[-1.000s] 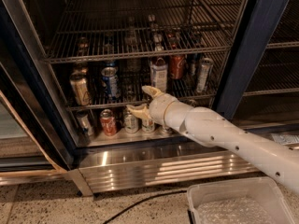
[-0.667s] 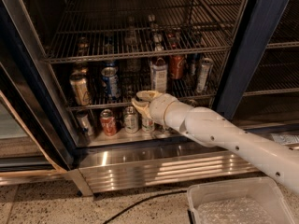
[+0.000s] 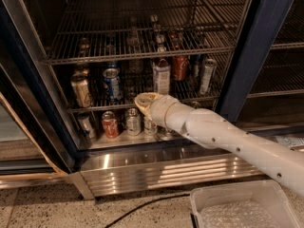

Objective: Pick water bottle from middle shelf of fridge

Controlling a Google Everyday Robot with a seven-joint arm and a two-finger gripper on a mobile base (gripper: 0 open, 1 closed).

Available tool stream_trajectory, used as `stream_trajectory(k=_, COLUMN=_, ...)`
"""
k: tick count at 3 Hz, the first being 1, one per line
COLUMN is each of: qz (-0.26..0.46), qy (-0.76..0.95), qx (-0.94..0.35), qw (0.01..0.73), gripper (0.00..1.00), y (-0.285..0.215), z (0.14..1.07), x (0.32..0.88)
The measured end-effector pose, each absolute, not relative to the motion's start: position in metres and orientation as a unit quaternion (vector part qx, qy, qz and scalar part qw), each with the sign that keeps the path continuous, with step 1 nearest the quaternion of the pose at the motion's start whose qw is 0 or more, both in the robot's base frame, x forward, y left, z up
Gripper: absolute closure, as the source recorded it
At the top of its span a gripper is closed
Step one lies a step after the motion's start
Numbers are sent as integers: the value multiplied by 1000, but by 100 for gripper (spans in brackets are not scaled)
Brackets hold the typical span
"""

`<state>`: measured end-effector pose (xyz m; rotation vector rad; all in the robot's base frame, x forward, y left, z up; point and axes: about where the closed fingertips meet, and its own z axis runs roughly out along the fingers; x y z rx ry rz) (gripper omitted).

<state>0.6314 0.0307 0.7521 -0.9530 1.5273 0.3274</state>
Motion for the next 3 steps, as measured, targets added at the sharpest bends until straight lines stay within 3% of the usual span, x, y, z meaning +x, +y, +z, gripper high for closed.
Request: stream_trajectory(k=3, qz=146, qy=650, qx=-398, qw=630, gripper=100, y=59, z=759, x=657)
